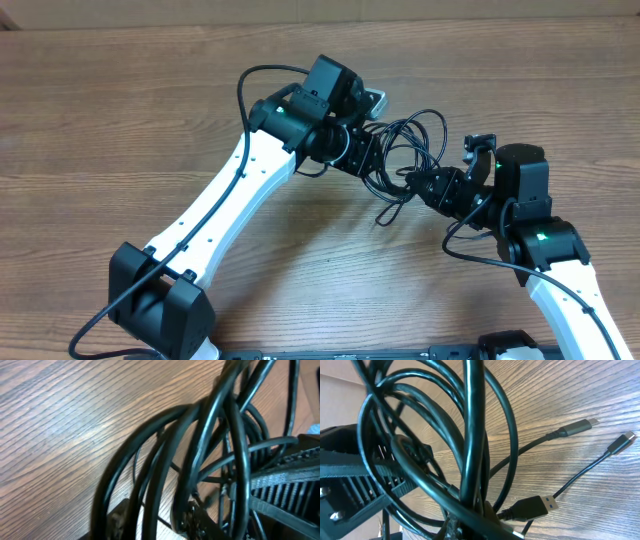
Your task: Untangle cables
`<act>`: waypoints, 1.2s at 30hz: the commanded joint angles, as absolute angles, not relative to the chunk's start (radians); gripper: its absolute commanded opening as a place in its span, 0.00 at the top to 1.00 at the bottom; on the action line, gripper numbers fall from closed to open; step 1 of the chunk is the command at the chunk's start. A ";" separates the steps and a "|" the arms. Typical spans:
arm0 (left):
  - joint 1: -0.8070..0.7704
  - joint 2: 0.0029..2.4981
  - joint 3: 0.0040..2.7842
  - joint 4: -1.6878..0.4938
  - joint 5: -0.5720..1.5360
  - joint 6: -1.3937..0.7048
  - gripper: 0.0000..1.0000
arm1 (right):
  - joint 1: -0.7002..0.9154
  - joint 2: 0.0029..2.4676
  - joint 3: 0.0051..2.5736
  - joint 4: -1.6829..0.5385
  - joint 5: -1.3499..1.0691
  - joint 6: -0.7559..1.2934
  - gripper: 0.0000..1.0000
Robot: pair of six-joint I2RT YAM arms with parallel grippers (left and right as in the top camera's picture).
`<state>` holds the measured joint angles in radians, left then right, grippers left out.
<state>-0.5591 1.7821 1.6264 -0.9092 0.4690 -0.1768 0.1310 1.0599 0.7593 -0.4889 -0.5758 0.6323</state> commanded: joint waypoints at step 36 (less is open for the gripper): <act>-0.461 1.734 1.763 -0.966 0.469 -0.183 0.58 | 0.128 1.056 0.778 -0.510 -0.586 0.631 0.96</act>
<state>-0.4431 1.7412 1.7531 -0.9623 0.4305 -0.1841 0.1307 1.0595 0.7593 -0.5175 -0.5724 0.6323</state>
